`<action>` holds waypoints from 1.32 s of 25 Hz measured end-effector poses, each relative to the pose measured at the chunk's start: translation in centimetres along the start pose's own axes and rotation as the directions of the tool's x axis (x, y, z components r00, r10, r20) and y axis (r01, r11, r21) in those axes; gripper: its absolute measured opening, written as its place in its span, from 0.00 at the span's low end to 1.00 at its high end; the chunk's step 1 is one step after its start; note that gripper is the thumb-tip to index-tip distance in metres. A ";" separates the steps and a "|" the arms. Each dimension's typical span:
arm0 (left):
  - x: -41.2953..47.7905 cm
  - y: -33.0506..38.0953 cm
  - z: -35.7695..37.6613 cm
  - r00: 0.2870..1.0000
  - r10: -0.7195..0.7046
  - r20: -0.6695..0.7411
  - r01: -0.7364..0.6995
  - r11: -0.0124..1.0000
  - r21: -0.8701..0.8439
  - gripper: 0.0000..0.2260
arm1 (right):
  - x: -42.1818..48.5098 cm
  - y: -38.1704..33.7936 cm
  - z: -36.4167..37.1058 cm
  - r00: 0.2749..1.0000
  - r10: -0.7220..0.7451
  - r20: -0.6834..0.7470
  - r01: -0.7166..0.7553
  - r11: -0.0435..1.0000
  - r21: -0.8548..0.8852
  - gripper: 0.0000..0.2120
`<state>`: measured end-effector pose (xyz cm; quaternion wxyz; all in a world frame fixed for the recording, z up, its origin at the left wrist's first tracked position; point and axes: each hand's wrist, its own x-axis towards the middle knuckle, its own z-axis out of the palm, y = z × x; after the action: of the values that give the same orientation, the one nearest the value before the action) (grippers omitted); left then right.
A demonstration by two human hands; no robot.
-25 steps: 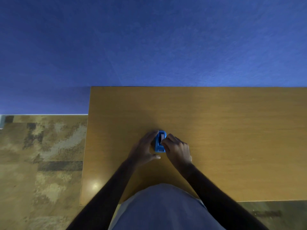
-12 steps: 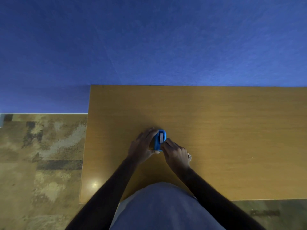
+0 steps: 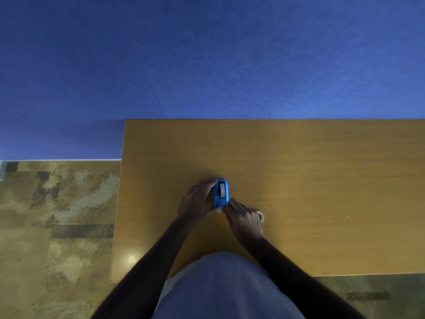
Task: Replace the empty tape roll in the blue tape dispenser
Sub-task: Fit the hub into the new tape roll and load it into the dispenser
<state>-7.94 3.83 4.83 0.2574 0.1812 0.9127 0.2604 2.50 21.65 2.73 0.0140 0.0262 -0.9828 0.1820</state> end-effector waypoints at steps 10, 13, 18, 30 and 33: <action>-0.1 -0.3 0.5 1.000 0.022 -0.019 -0.022 0.999 -0.034 0.43 | 0.0 -0.3 0.1 0.998 -0.038 -0.044 0.037 0.999 -0.016 0.10; 0.0 -0.6 0.7 1.000 0.016 -0.026 -0.017 0.999 -0.037 0.43 | 0.0 -0.2 0.5 0.998 -0.038 -0.053 0.037 0.999 -0.020 0.10; 0.2 -0.9 0.8 0.999 0.031 -0.017 -0.032 0.998 -0.052 0.41 | 0.0 0.1 1.3 1.000 -0.024 -0.014 0.023 0.999 -0.021 0.08; 0.3 -1.2 1.5 0.999 0.011 -0.034 -0.012 0.999 -0.046 0.43 | 0.0 1.0 1.3 0.998 -0.065 -0.015 0.064 0.997 -0.034 0.09; 0.2 -1.2 1.5 0.999 0.022 -0.029 -0.023 0.998 -0.052 0.42 | -0.1 1.1 1.7 0.999 -0.053 -0.010 0.053 0.998 -0.033 0.07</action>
<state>-7.53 3.52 2.99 0.2463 0.1810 0.9070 0.2897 2.49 22.09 0.78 0.0244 0.0509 -0.9846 0.1656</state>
